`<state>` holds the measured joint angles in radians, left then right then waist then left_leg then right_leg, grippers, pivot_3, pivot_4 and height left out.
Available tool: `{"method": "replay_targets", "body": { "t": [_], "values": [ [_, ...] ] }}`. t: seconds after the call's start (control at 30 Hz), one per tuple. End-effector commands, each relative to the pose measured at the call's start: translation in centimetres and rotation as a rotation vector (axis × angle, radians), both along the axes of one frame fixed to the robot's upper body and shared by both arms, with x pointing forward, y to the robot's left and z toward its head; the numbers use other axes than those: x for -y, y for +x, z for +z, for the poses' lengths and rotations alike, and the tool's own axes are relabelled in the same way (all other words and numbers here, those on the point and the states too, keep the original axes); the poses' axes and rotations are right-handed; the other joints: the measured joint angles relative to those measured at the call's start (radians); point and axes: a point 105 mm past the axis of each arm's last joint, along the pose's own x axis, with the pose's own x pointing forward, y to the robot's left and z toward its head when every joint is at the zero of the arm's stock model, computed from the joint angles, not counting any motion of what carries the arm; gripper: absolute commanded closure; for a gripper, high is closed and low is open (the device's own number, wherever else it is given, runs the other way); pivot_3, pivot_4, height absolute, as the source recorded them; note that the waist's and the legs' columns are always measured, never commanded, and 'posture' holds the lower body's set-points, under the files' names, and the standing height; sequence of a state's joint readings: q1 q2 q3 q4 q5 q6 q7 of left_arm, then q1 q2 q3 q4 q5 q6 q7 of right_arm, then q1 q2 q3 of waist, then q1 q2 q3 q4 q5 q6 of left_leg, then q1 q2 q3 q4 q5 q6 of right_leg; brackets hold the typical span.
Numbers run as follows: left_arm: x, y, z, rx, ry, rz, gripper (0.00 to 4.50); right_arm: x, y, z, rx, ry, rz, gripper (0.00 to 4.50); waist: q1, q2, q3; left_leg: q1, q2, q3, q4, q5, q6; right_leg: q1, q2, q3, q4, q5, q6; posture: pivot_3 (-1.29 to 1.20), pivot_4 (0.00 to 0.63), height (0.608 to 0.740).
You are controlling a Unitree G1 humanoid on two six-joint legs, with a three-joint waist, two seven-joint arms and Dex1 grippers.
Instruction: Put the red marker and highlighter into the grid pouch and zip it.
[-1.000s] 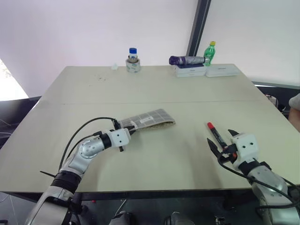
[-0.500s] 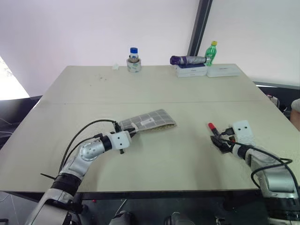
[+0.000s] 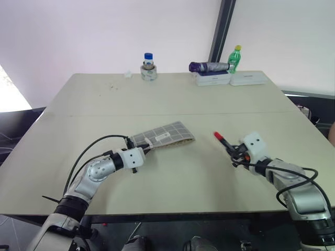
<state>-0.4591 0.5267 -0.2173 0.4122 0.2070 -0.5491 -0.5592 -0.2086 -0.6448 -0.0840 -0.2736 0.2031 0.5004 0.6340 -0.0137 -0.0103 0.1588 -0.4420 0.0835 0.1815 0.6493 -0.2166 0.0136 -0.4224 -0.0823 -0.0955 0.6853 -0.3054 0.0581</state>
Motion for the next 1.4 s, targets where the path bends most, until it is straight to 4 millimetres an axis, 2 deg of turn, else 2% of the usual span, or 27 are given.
{"method": "replay_targets", "body": {
  "t": [0.03,0.13,0.23,0.37,0.57,0.67,0.77,0.83,0.9,0.97,1.07,1.2,1.4],
  "values": [
    [0.2,0.4,1.5,0.047,-0.019,-0.002,4.5,-3.9,-1.7,2.1,0.098,-0.05,0.249,4.2,0.002,0.0,0.0,0.0,0.0,0.0,0.0,0.0,0.0,0.0,0.0,0.0,0.0,0.0,0.0,0.0,0.15,0.74],
    [0.7,0.5,1.7,0.052,-0.022,-0.013,4.5,-5.8,-1.9,1.4,0.077,-0.099,0.316,4.2,0.001,0.0,0.0,0.0,0.0,0.0,0.001,0.0,0.0,0.001,0.0,0.0,0.0,0.0,0.0,0.0,0.15,0.74],
    [0.9,0.5,2.0,0.057,-0.025,-0.021,4.5,-6.6,-0.8,0.7,0.08,-0.161,0.309,4.2,0.001,0.0,0.0,0.0,0.0,0.0,0.001,0.0,0.0,0.001,0.0,0.0,0.0,0.0,0.0,0.0,0.15,0.74],
    [1.1,0.3,2.1,0.062,-0.024,-0.028,4.5,-6.8,0.8,0.5,0.095,-0.21,0.28,4.2,0.001,0.0,0.0,0.0,0.0,0.0,0.001,0.001,-0.001,0.0,0.0,0.0,0.0,0.0,0.0,0.0,0.15,0.74],
    [1.4,-0.1,2.2,0.064,-0.031,-0.036,4.5,-7.5,1.9,-0.1,0.123,-0.287,0.325,4.2,0.0,0.0,0.0,0.0,0.0,0.001,0.002,0.003,-0.004,0.0,0.0,0.0,0.0,0.0,0.0,0.0,0.15,0.74],
    [1.4,-0.3,2.2,0.062,-0.034,-0.03,4.5,-7.7,2.2,0.6,0.149,-0.257,0.334,4.2,0.0,0.0,0.0,0.0,0.0,0.001,0.002,0.003,-0.005,0.0,0.0,0.0,0.0,0.0,0.0,0.0,0.15,0.74],
    [1.1,-0.4,2.0,0.056,-0.029,-0.018,4.5,-8.6,0.7,2.1,0.16,-0.134,0.436,4.2,0.002,0.0,0.0,0.0,0.0,0.001,0.001,0.003,-0.005,0.0,0.0,0.0,0.0,0.0,0.0,0.0,0.15,0.74],
    [1.0,-0.4,1.9,0.054,-0.029,-0.014,4.5,-8.5,-1.2,1.0,0.106,-0.162,0.553,4.2,0.005,0.0,0.0,0.0,0.0,0.001,0.002,0.003,-0.005,0.0,0.0,0.0,0.0,0.0,0.0,0.0,0.15,0.74],
    [1.0,-0.4,2.0,0.055,-0.03,-0.011,4.5,-8.1,-1.6,0.2,0.09,-0.211,0.578,4.2,0.004,0.0,0.0,0.0,0.0,0.001,0.002,0.003,-0.004,0.001,0.0,0.0,0.0,0.0,0.0,0.0,0.15,0.74],
    [1.1,-0.3,2.2,0.059,-0.031,-0.011,4.5,-7.5,-0.8,-0.2,0.11,-0.268,0.545,4.2,0.001,0.0,0.0,0.0,0.0,0.001,0.002,0.0,0.0,0.001,-0.001,0.0,0.0,0.0,0.0,0.0,0.15,0.74],
    [1.3,-0.3,2.3,0.062,-0.033,-0.019,4.5,-6.9,1.3,0.4,0.156,-0.294,0.434,4.2,-0.003,0.0,0.0,0.0,0.0,0.001,0.003,0.0,-0.001,0.0,0.0,0.0,0.0,0.0,-0.001,0.0,0.15,0.74],
    [1.5,-0.4,2.3,0.06,-0.03,-0.029,4.5,-6.5,2.4,0.1,0.178,-0.358,0.403,4.2,-0.001,0.0,0.0,0.0,0.0,0.002,0.003,0.003,-0.005,0.0,0.0,0.0,0.001,0.001,-0.001,0.0,0.15,0.74],
    [1.9,-0.7,2.3,0.059,-0.025,-0.047,4.5,-8.1,3.0,0.7,0.215,-0.317,0.409,4.2,0.001,0.0,0.0,0.0,0.0,0.003,0.003,0.003,-0.005,0.0,0.0,0.0,0.001,0.001,-0.001,0.0,0.15,0.74]
  ]
}}
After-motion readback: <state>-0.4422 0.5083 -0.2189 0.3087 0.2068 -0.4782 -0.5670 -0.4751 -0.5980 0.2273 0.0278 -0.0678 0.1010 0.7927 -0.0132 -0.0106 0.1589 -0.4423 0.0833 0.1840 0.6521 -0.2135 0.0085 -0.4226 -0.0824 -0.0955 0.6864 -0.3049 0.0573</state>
